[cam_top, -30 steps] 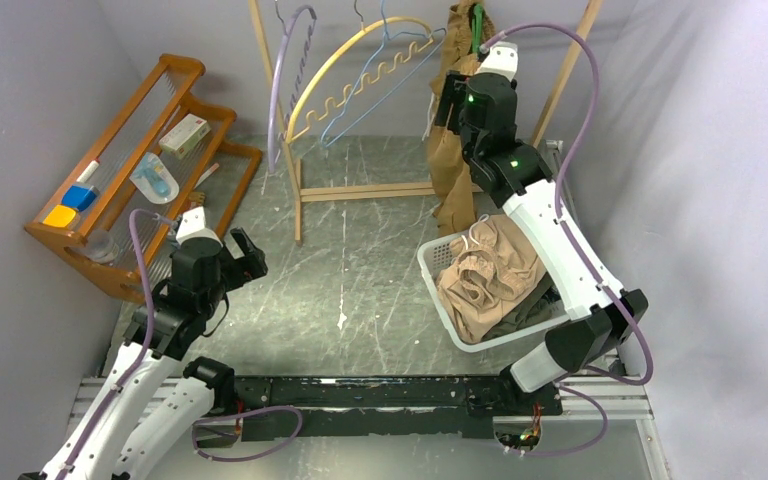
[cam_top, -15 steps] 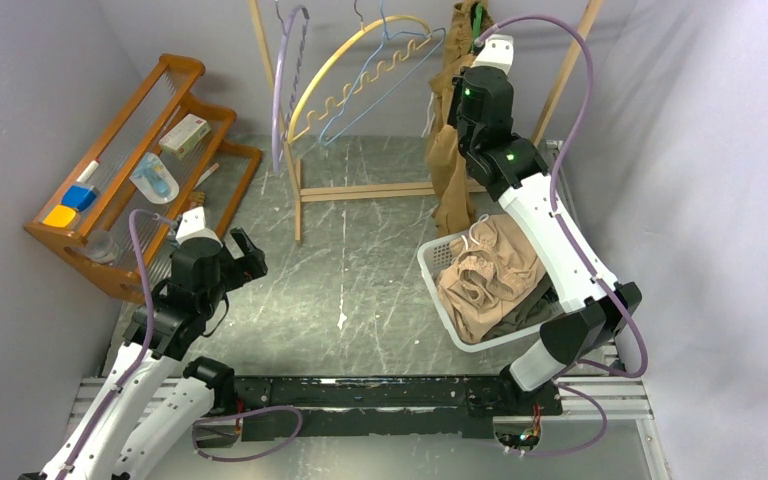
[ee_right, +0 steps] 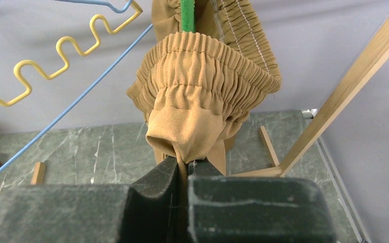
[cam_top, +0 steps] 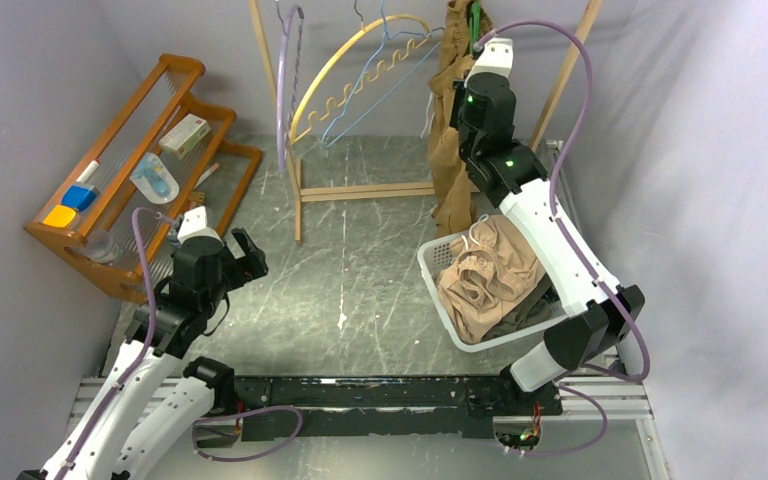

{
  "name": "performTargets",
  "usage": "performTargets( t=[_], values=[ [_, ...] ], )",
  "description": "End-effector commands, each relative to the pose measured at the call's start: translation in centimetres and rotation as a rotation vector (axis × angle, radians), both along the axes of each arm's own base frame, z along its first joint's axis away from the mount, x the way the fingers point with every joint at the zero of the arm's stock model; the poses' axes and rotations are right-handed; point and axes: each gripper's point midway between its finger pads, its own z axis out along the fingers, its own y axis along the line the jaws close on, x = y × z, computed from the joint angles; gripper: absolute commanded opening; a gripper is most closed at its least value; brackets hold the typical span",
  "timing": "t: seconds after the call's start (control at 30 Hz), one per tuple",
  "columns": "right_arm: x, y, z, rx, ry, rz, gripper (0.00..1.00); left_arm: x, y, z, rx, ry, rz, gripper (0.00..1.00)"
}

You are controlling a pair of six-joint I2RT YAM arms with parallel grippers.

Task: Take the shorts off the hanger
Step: Pick up the hanger from the clothes rod.

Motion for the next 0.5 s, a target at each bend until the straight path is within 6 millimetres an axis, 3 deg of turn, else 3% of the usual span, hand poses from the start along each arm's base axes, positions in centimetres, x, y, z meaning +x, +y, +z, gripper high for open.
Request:
performTargets(
  t=[0.0,0.2,0.47],
  values=[
    [-1.6,-1.2,5.9,0.081,-0.167,-0.022,0.00,0.1,0.0,1.3,0.001,-0.034,-0.003,0.99],
    [-2.3,-1.4,7.5,0.106,-0.201,-0.013,0.00,0.1,0.1,1.4,0.000,-0.038,0.000,0.99],
    [-2.7,-1.3,6.8,0.127,-0.156,-0.004,0.00,0.1,0.1,1.3,0.003,-0.030,-0.001,0.99]
  ],
)
